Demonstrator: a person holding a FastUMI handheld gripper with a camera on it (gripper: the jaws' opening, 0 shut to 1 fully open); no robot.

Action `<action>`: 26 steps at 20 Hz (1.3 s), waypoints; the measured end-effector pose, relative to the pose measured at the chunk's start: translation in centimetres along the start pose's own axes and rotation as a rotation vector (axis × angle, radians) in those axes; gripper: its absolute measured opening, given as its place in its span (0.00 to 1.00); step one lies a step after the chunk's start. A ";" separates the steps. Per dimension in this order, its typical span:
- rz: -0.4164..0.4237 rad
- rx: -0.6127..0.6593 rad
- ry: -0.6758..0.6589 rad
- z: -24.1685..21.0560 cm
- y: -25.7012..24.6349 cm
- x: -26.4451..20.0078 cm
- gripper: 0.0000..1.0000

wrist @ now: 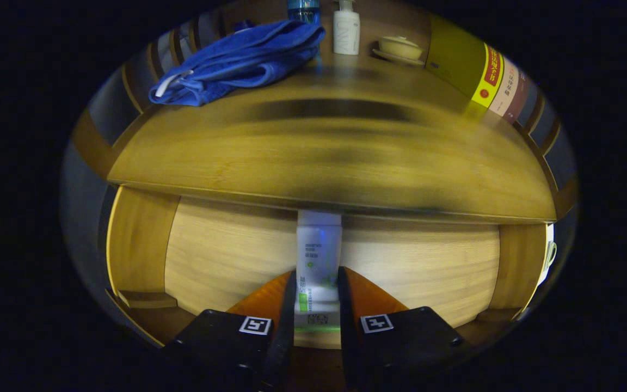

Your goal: Pull open the drawer, take out the items inside it, and place them on the countertop above the cabinet.

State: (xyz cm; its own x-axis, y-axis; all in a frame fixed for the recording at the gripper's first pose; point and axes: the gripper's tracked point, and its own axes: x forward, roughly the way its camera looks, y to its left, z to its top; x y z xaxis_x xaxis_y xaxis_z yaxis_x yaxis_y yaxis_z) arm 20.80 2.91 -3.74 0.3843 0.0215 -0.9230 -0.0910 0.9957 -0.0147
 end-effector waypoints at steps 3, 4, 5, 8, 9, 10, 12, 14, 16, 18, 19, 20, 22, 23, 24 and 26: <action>0.022 -0.020 -0.038 -1.5 -0.2 -1.1 0.46; 0.029 -0.023 -0.055 -0.5 -0.1 -4.0 0.46; 0.039 -0.020 -0.071 -0.4 0.1 -5.0 0.46; 0.079 -0.018 -0.119 -0.8 -0.5 -7.3 0.45; 0.084 -0.022 -0.149 -0.6 -0.6 -8.4 0.46; 0.084 -0.027 -0.185 0.1 -0.5 -9.3 0.46; 0.089 -0.023 -0.262 1.9 -0.7 -11.9 0.45; 0.097 -0.010 -0.312 4.4 -0.8 -13.8 0.45; 0.073 0.001 -0.355 7.3 -1.4 -14.6 0.45; 0.035 0.007 -0.385 10.1 -1.9 -14.4 0.45; 0.020 0.017 -0.391 11.3 -2.2 -14.2 0.45; 0.013 0.036 -0.391 12.5 -2.3 -13.8 0.45; 0.007 0.062 -0.387 14.5 -2.5 -12.3 0.45; -0.005 0.067 -0.376 15.3 -2.7 -11.3 0.45; -0.020 0.074 -0.374 15.9 -3.0 -10.4 0.45; -0.026 0.097 -0.375 17.2 -3.2 -8.4 0.45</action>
State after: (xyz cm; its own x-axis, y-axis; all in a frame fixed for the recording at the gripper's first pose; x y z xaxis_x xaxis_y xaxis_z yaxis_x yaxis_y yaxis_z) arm 33.69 1.04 10.67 0.6965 0.0092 -0.7175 0.0035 0.9999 0.0163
